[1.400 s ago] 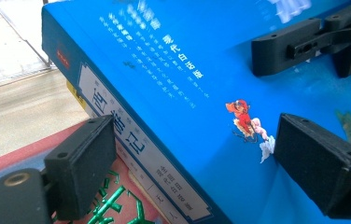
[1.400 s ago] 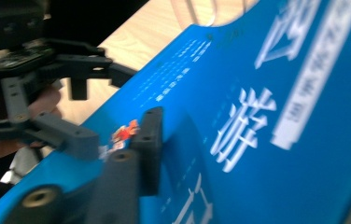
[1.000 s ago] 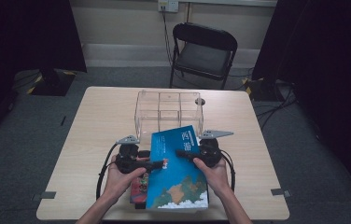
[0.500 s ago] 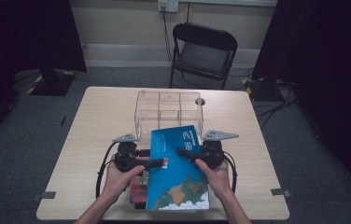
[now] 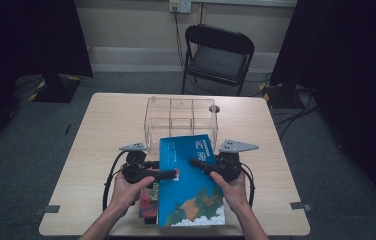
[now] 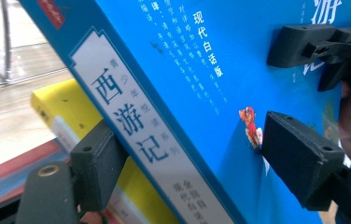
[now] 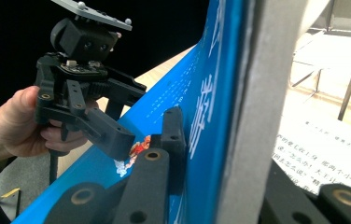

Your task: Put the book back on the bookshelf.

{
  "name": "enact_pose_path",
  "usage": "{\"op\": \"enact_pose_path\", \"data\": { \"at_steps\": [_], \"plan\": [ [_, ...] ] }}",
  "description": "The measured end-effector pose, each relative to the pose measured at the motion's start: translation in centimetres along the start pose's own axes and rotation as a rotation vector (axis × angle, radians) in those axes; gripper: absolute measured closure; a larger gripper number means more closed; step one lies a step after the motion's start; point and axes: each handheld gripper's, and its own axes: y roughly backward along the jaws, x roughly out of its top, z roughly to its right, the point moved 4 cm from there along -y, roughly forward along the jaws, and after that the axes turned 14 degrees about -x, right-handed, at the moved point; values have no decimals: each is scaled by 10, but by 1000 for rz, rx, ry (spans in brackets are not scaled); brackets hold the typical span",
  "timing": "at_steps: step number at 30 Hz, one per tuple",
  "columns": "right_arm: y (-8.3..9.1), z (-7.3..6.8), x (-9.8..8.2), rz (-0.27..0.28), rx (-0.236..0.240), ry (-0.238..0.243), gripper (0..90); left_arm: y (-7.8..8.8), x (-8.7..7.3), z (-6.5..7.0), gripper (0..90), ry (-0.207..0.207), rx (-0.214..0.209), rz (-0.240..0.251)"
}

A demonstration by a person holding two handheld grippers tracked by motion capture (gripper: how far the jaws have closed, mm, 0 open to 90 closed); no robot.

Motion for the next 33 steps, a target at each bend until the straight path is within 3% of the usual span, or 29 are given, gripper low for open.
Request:
{"op": "enact_pose_path", "data": {
  "at_steps": [4,7,13,19,23,26,29,33],
  "plan": [
    [2,-3,4,6,4,13,797,-4,2,0,240,21,-42,4],
    [5,-5,8,14,18,18,801,-2,3,2,312,46,-106,16],
    [9,-19,18,7,-2,75,806,5,3,9,356,30,-105,21],
    [10,-23,25,0,-18,81,800,9,7,15,386,7,-93,25],
    [9,-24,29,-63,-62,94,796,9,8,14,395,15,-90,18],
    [8,-23,30,-73,-57,97,798,9,9,16,400,8,-88,21],
    [10,-23,32,-65,-53,76,802,10,13,18,404,-5,-75,17],
    [14,-24,36,-7,-70,70,809,12,26,25,415,-58,-49,10]
  ]
}}
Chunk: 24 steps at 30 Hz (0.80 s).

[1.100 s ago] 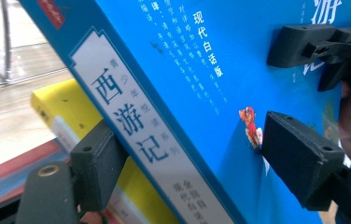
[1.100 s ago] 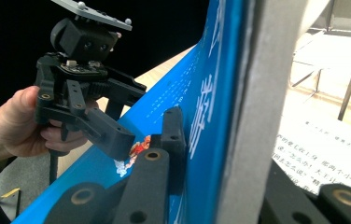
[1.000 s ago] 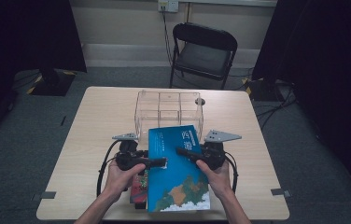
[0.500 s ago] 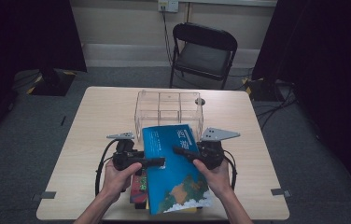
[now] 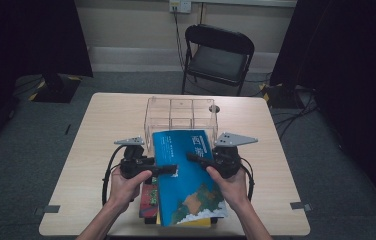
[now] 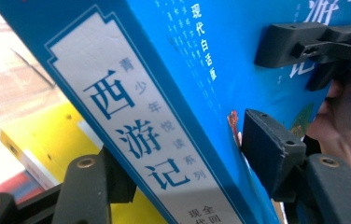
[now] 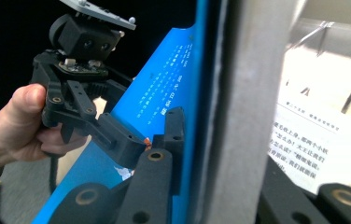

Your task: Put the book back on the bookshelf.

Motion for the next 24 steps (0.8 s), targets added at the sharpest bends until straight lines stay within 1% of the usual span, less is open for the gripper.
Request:
{"op": "enact_pose_path", "data": {
  "at_steps": [2,5,7,9,10,11,12,13,15,16,18,19,20,22,24],
  "plan": [
    [4,0,4,35,-2,2,811,2,9,5,428,-35,19,-3],
    [9,-1,15,90,-3,5,817,7,21,12,459,-91,46,11],
    [11,-3,21,118,-7,12,819,11,29,14,481,-108,56,20],
    [11,-6,28,144,-19,31,821,14,35,18,493,-150,87,33],
    [11,-6,30,157,-14,29,822,16,38,19,497,-164,100,42],
    [11,-6,32,172,-7,32,823,17,39,21,500,-191,120,43],
    [10,-6,33,181,-3,25,824,17,38,24,503,-228,152,49],
    [9,-6,32,181,2,19,825,17,36,25,502,-245,165,48],
    [9,-5,28,172,7,18,824,16,30,26,502,-260,168,64],
    [9,-5,26,174,13,16,823,17,29,27,500,-262,161,68],
    [12,-6,25,172,21,15,821,16,28,31,505,-269,165,80],
    [14,-7,25,169,19,21,820,17,27,33,504,-275,162,75],
    [16,-7,25,162,21,27,816,17,26,35,504,-276,159,81],
    [20,-6,22,162,30,25,808,16,26,40,510,-289,159,80],
    [23,-5,19,171,44,15,803,14,24,44,515,-284,152,96]
  ]
}}
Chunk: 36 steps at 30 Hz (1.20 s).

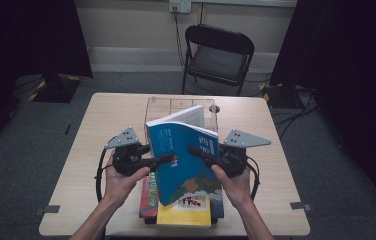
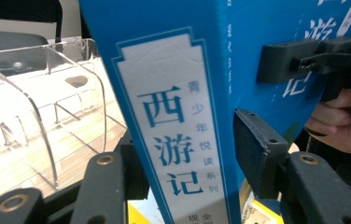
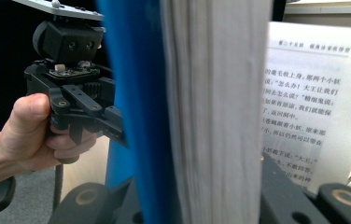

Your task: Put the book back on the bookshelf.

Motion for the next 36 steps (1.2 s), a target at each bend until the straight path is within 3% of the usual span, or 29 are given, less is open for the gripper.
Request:
{"op": "enact_pose_path", "data": {
  "at_steps": [7,10,16,18,21,23,26,28,31,34,36],
  "plan": [
    [14,-2,-4,3,35,4,813,-12,4,5,483,-11,-65,-1],
    [16,-4,-6,10,10,18,819,-19,7,5,472,-11,-70,-11],
    [8,1,-1,4,-33,7,822,-20,13,-1,535,-18,-40,-5],
    [5,3,1,9,-42,3,822,-19,18,-2,536,-35,-22,-5],
    [1,4,5,40,-33,-3,821,-14,25,0,541,-99,23,6],
    [-2,1,8,63,-31,8,818,-10,28,1,541,-115,24,13],
    [-5,-3,6,40,-15,19,806,-6,17,2,526,-117,29,6],
    [-5,-5,-1,18,5,20,794,-4,10,5,506,-131,40,34],
    [-1,-5,-3,15,28,-7,752,-2,10,11,515,-130,20,21],
    [7,-2,-6,-15,30,-29,578,1,8,15,522,-118,4,26],
    [15,2,-9,-19,-2,-20,511,2,6,16,542,-117,-19,38]
  ]
}}
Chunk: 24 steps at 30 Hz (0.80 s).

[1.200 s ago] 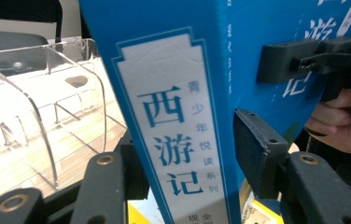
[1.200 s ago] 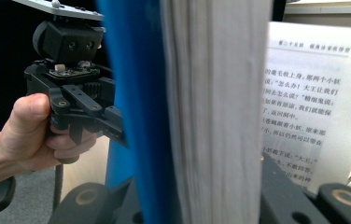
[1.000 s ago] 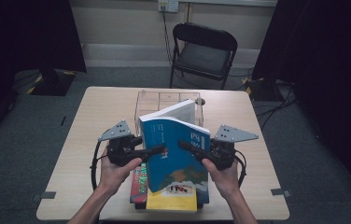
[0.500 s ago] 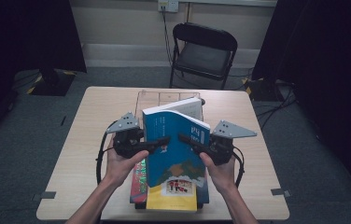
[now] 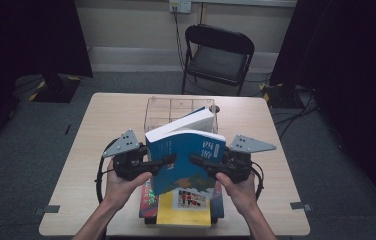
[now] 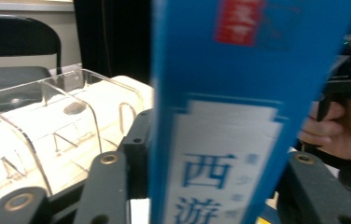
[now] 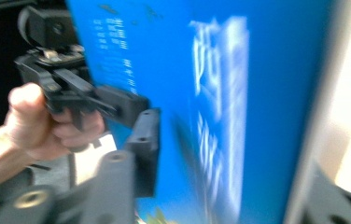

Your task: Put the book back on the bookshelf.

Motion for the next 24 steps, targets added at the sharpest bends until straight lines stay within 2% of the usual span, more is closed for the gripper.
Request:
{"op": "enact_pose_path", "data": {
  "at_steps": [2,5,9,11,13,15,20,24],
  "plan": [
    [7,7,-4,5,-14,-21,471,-1,-1,1,545,2,-7,-5],
    [11,13,-10,-5,-65,-6,411,0,-2,4,558,-8,-5,-15],
    [12,22,-17,-2,-97,-26,366,1,-4,7,565,-20,-13,-17],
    [9,26,-18,-6,-86,-30,357,1,-4,8,566,-23,-13,-15],
    [5,28,-19,-9,-97,-12,356,1,-4,9,568,-25,-12,-18],
    [0,28,-20,-15,-71,-10,350,1,-4,9,570,-24,-9,-22],
    [-9,30,-22,-29,-58,-12,343,3,-4,12,577,-35,9,-42],
    [-12,27,-18,-50,-69,20,362,6,-4,13,579,-37,23,-47]
  ]
}}
